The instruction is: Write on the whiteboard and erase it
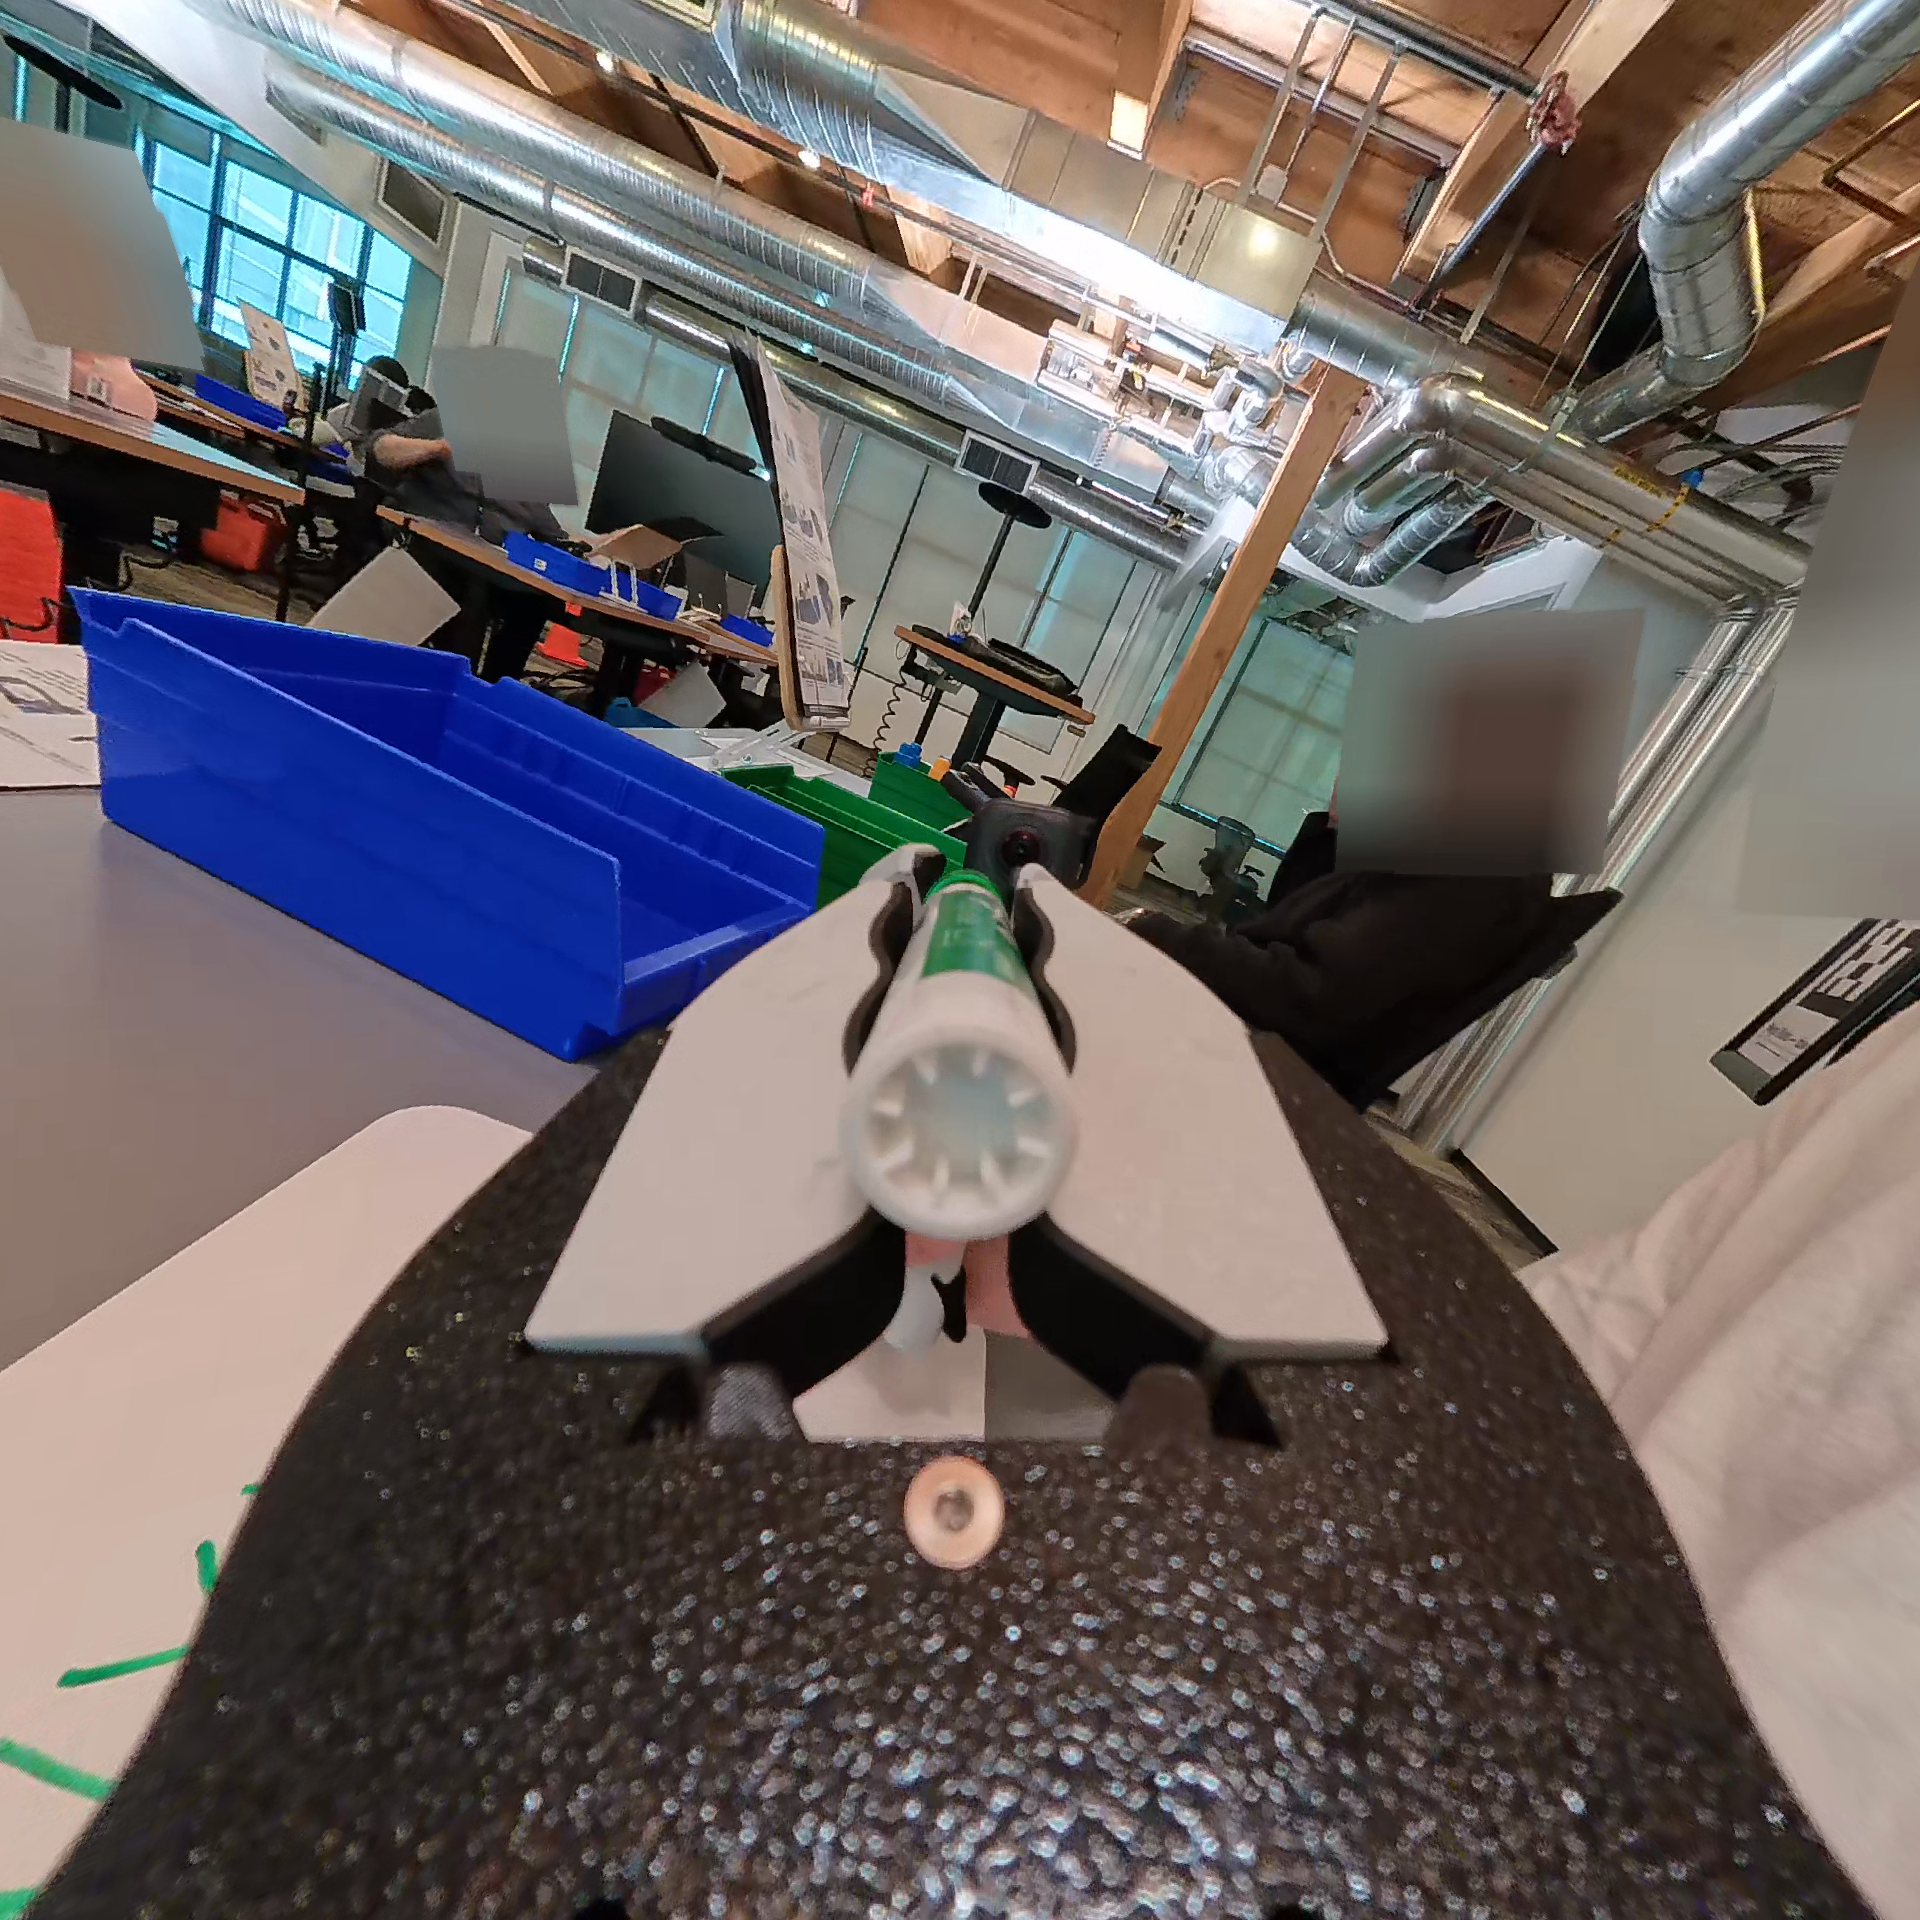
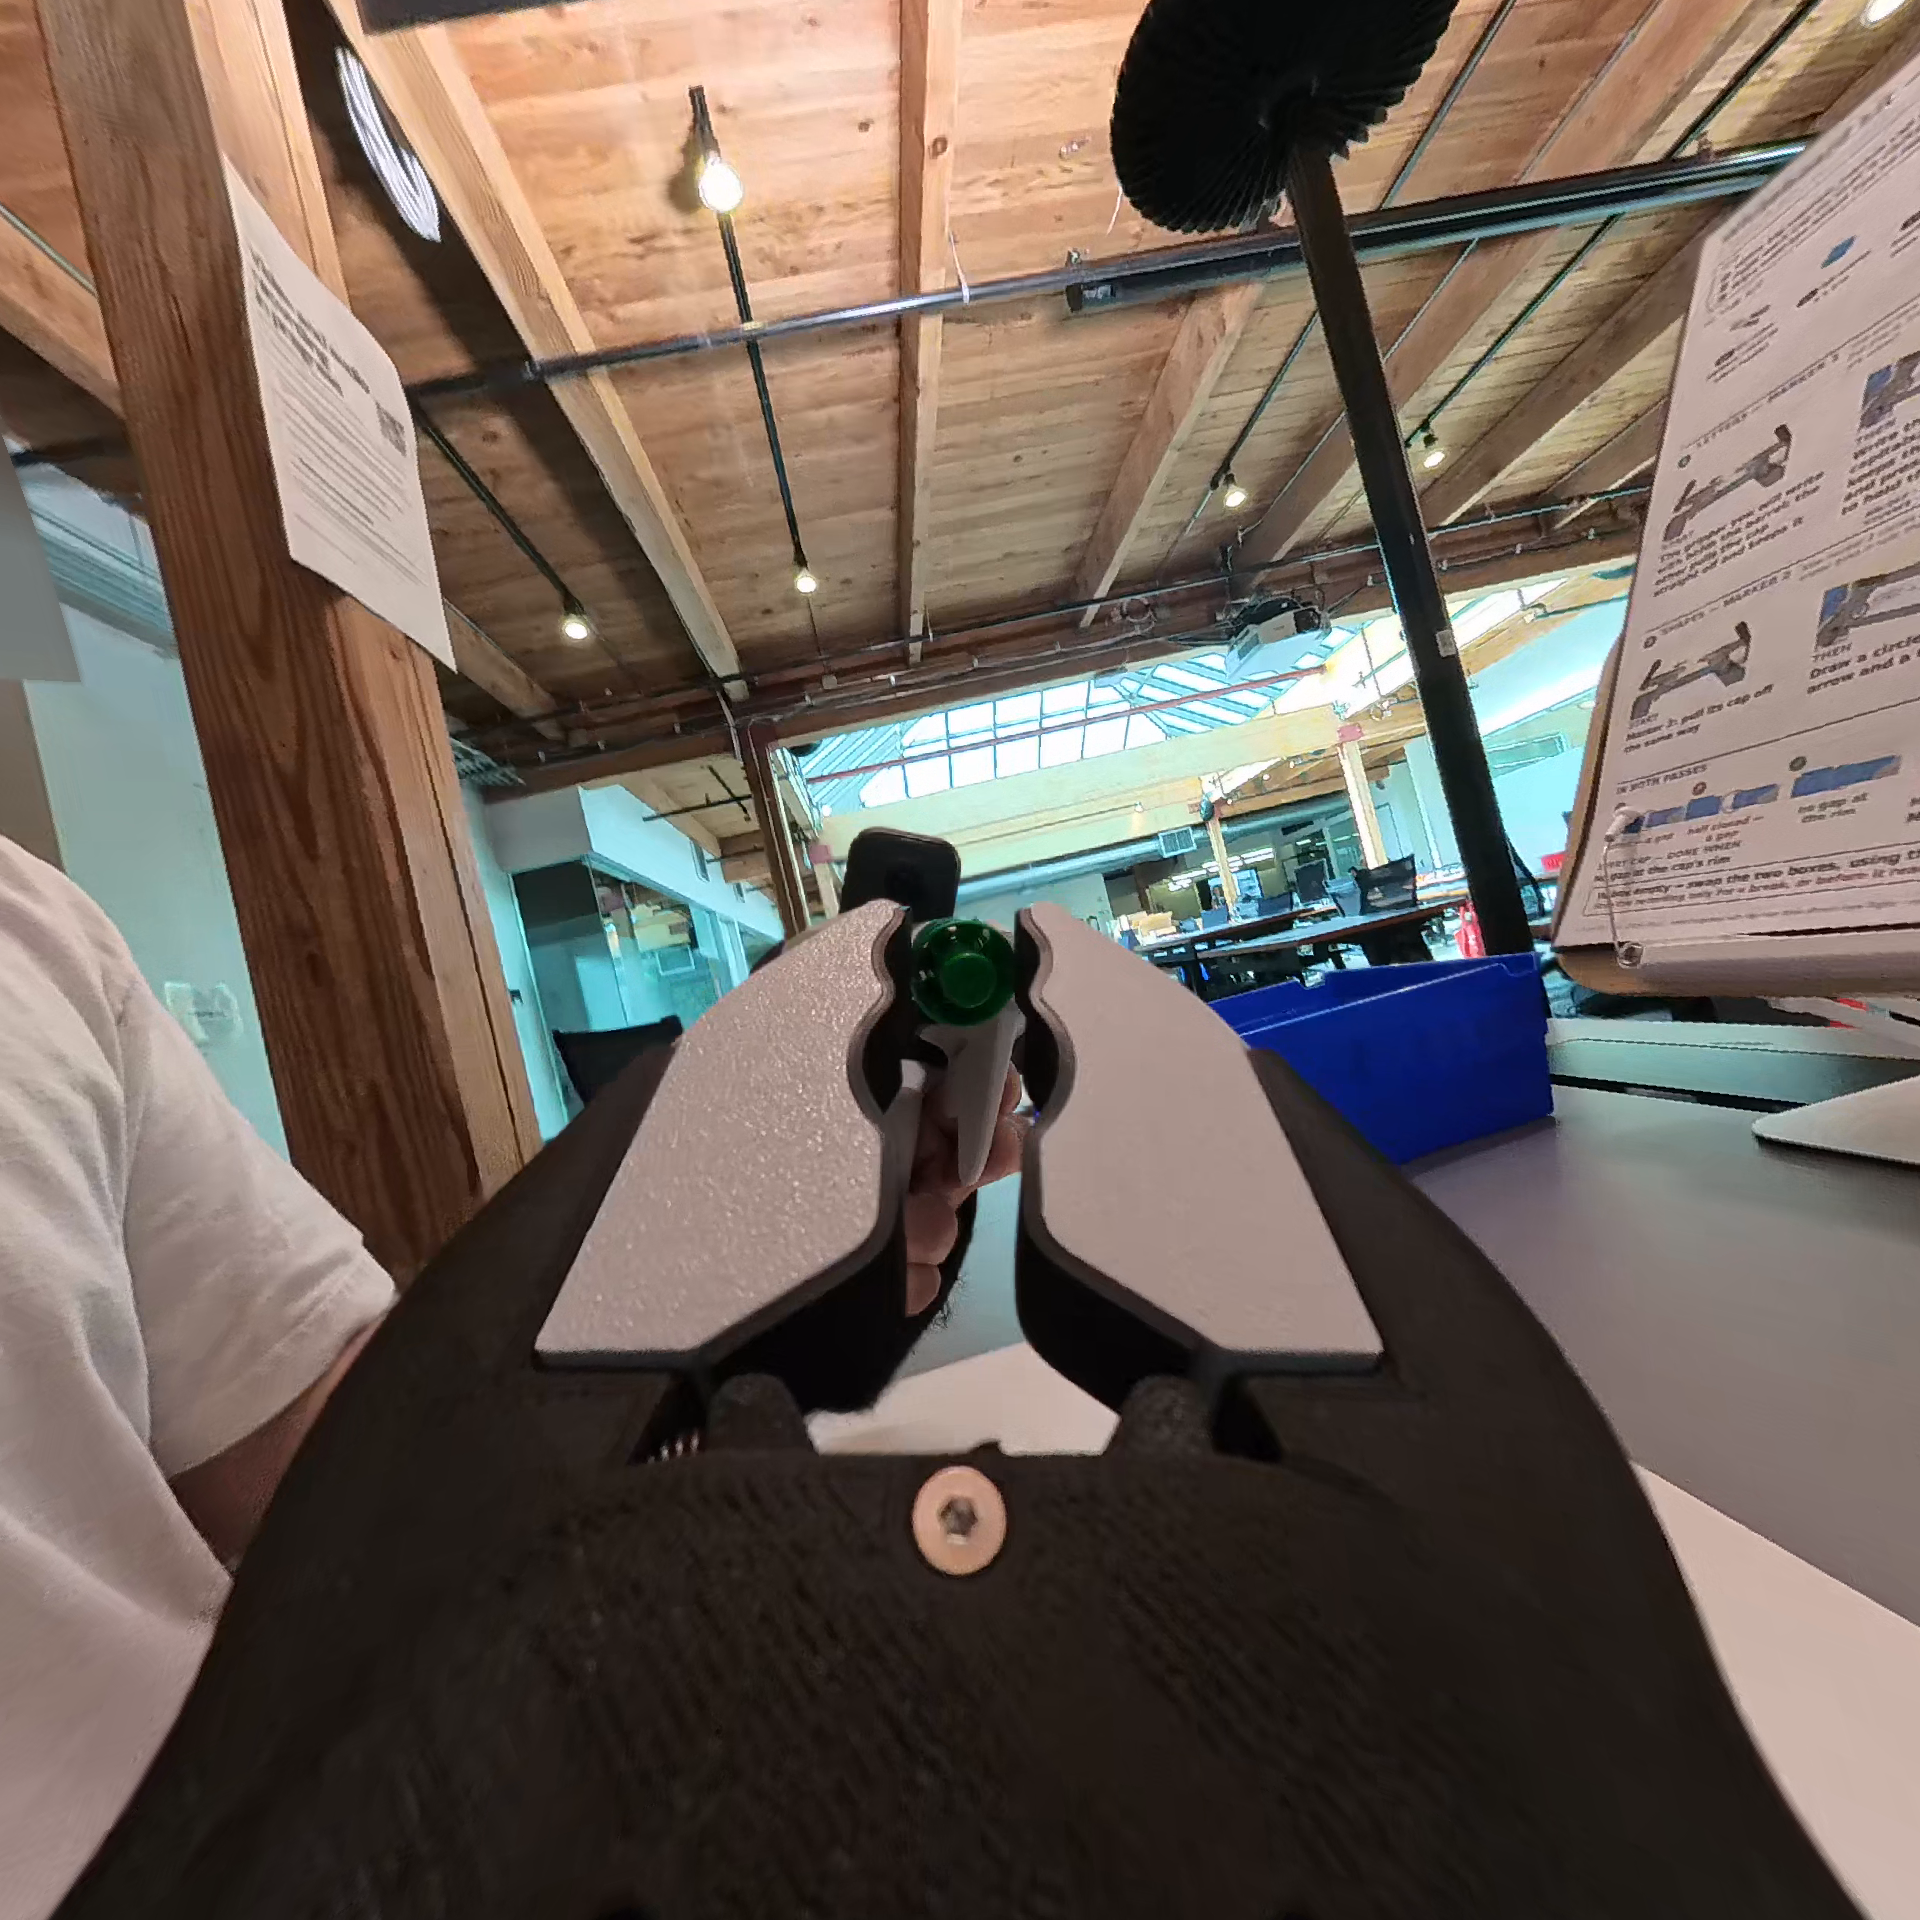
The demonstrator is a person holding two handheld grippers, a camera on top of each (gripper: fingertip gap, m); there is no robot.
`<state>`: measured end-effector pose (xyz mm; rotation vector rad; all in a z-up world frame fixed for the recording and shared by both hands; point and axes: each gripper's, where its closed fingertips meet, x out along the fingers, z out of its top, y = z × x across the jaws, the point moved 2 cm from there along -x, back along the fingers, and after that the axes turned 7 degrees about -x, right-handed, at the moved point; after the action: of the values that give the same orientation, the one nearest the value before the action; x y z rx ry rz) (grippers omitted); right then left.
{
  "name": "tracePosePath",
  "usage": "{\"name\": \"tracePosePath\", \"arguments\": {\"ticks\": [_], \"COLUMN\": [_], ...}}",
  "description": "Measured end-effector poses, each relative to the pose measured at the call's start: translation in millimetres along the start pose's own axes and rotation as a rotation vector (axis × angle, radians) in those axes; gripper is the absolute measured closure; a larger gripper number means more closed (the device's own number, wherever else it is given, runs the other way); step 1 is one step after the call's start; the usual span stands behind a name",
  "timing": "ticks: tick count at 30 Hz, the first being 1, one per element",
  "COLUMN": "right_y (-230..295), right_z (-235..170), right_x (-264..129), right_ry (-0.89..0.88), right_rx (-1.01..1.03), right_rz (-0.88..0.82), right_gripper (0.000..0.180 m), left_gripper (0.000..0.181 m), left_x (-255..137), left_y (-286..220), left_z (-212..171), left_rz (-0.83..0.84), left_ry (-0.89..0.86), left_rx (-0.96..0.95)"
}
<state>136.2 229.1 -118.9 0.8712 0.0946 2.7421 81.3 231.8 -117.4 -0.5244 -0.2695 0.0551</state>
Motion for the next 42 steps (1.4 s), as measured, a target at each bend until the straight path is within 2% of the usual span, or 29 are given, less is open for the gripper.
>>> {"name": "tracePosePath", "arguments": {"ticks": [4, 6, 14, 19, 25, 33, 42], "right_y": [0, -4, 0, 0, -1, -2, -6], "right_z": [1, 4, -4, -9, -14, -18, -26], "right_x": [-1, -4, -4, -4, -2, 2, 0], "right_ry": [0.038, 0.034, 0.136, 0.190, 0.159, 0.091, 0.179], "right_rx": [-0.029, -0.021, -0.026, -0.031, 0.036, 0.133, 0.129], "right_rz": [0.003, -0.017, 0.036, 0.005, 0.001, -0.004, -0.020], "right_gripper": [0.160, 0.153, 0.160, 0.160, 0.160, 0.160, 0.160], "left_gripper": [0.161, 0.161, 0.161, 0.161, 0.161, 0.160, 0.161], "left_x": [-1, -2, -2, -4, -6, -10, -12], "left_y": [-1, 0, 3, 5, 6, 9, 15], "left_z": [1, 2, 0, -2, -3, -2, -5], "left_rz": [-0.023, -0.033, -0.027, 0.013, 0.063, 0.036, 0.058], "left_ry": [-0.020, -0.037, -0.014, 0.024, 0.052, -0.012, 0.050], "left_rx": [-0.031, -0.050, -0.036, 0.002, 0.024, -0.062, -0.026]}}
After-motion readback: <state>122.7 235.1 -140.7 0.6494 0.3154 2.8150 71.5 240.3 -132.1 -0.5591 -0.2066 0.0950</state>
